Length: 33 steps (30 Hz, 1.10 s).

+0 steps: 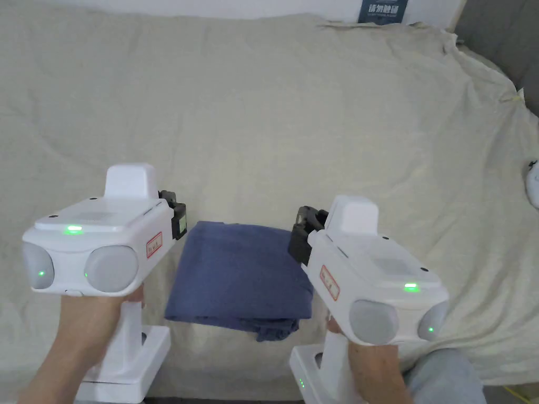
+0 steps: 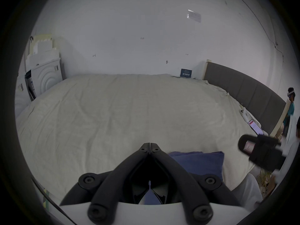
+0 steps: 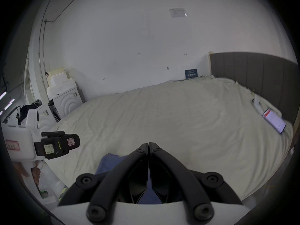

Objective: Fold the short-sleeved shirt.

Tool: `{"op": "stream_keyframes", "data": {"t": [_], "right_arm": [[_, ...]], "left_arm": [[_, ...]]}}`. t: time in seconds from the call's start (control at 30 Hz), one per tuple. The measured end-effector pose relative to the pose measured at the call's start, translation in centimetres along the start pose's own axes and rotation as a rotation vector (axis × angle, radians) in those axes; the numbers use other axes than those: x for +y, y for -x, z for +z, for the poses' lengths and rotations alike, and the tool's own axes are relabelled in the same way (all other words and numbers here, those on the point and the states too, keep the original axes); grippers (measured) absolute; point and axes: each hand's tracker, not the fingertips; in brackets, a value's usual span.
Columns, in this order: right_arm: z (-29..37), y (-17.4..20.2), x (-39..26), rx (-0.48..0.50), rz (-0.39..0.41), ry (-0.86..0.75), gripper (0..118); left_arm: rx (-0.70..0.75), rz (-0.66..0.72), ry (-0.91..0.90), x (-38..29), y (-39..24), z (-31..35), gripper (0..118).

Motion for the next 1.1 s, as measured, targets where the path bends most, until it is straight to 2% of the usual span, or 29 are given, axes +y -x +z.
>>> {"op": "stream_keyframes", "data": {"t": [0.1,0.17,0.33,0.53,0.63,0.7,0.73,0.77,0.8,0.83,0.93,1.0,1.1], "right_arm": [[-1.6,2.2,-2.5,0.014,0.051,0.011,0],[-2.9,3.0,-4.1,-0.012,0.105,0.052,0],[-4.9,2.4,-7.1,-0.091,0.09,0.144,0],[-5.5,2.6,-8.7,-0.094,0.131,0.142,0],[-5.6,1.8,-9.0,-0.078,0.064,0.136,0],[-5.5,2.0,-9.0,-0.077,0.081,0.131,0],[-5.4,2.0,-8.9,-0.079,0.094,0.133,0],[-5.4,2.0,-8.9,-0.079,0.092,0.135,0],[-5.4,1.9,-8.8,-0.078,0.084,0.138,0],[-5.4,1.7,-8.8,-0.074,0.069,0.14,0],[-5.2,1.4,-8.7,-0.063,0.028,0.142,0],[-5.3,1.4,-8.6,-0.06,0.024,0.145,0],[-5.3,1.5,-8.5,-0.061,0.036,0.15,0]], "left_arm": [[0.0,0.011,0.011,-0.2,1.0,-0.1,0],[-0.001,0.021,0.018,-0.3,1.6,-0.3,0],[0.005,0.021,0.02,-0.8,2.1,-0.2,0],[0.013,0.026,0.042,-1.5,2.6,-0.5,0],[0.008,0.042,0.048,-1.5,2.9,-0.8,0],[-0.073,0.089,0.077,-1.2,3.6,-1.3,19],[-0.107,0.12,0.123,-0.8,4.2,-1.9,38],[-0.143,0.151,0.165,-0.4,4.7,-2.5,69],[-0.199,0.176,0.215,-0.1,5.3,-3.3,86],[-0.263,0.2,0.255,0.1,5.7,-4.0,97],[-0.449,0.292,0.365,0.1,7.5,-6.5,103],[-0.503,0.321,0.467,-0.1,8.1,-8.0,104],[-0.549,0.266,0.62,-0.7,8.4,-9.9,104]]}}
